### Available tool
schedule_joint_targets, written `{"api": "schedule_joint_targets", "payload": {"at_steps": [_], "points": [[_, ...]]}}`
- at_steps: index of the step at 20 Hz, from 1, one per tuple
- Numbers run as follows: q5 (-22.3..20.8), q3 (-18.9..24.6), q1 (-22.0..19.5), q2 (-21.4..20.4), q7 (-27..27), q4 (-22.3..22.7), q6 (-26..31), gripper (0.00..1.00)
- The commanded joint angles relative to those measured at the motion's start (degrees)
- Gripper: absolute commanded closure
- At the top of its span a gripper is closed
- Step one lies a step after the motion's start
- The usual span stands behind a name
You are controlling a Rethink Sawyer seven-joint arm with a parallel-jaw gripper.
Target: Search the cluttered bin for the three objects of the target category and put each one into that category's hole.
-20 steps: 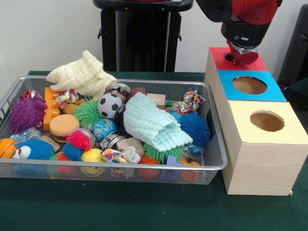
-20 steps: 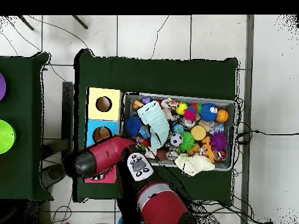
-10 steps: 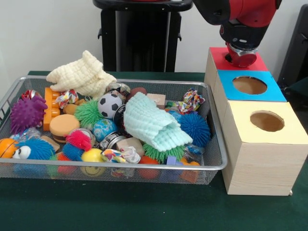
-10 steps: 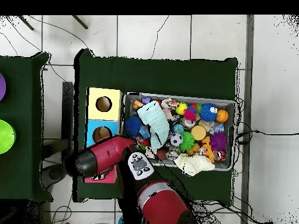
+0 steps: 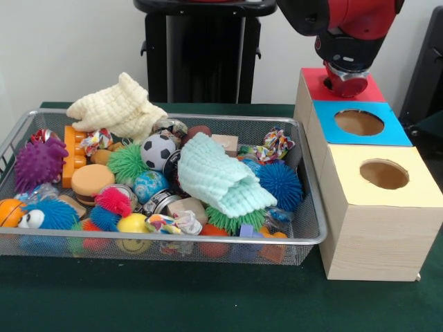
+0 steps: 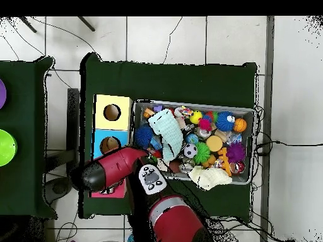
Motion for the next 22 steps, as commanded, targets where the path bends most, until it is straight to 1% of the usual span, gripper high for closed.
{"api": "schedule_joint_targets", "payload": {"at_steps": [1, 7, 10, 11, 14, 17, 19, 22], "points": [[-1.84, -3.25, 0.13, 4.07, 14.35, -2.93, -7.74, 1.00], [-1.72, -4.32, 1.97, 3.48, 16.10, -0.39, -11.51, 1.00], [-1.27, -4.95, 3.01, 3.25, 16.56, -0.37, -12.17, 1.00], [-0.87, -5.01, 3.44, 2.77, 16.75, -0.05, -12.02, 1.00], [0.41, -5.14, 3.78, 2.58, 15.82, -1.81, -9.61, 1.00], [1.78, -4.86, 3.94, 3.13, 16.01, -2.10, -9.64, 1.00], [2.55, -4.92, 4.76, 2.63, 16.14, -2.09, -8.14, 1.00], [4.00, -5.07, 5.71, 3.52, 16.08, -3.92, -6.35, 1.00]]}}
